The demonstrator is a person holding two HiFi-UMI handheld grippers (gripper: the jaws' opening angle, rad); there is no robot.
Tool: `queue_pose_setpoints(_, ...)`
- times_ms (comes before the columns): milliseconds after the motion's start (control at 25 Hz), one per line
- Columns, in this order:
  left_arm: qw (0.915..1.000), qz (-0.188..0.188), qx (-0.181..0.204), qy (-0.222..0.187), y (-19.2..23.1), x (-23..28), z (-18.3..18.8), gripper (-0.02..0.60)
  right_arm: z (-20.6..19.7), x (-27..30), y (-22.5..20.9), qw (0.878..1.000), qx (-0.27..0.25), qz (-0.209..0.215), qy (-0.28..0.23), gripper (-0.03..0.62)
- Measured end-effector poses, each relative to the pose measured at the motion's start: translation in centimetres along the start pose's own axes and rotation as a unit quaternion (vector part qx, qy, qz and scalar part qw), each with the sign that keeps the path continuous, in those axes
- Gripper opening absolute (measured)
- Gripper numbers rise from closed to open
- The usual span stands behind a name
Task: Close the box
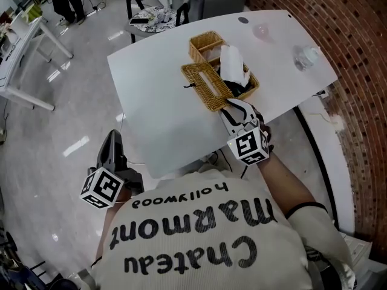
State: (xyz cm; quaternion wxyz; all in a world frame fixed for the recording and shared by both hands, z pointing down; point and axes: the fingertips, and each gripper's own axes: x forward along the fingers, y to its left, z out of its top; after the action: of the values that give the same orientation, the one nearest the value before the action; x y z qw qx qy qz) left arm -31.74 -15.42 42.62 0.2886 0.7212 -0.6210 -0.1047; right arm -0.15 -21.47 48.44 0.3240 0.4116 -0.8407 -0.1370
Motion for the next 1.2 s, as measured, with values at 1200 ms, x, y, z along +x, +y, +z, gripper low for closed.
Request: queue_pose_setpoints(1200, 0.9992, 0.036, 0.003, -0.015, -9.3, 1.9, -3.1, 0.002, 0.2, -1.7, -4.8, 0.993, 0.063, 0.051, -0.090, 0.121)
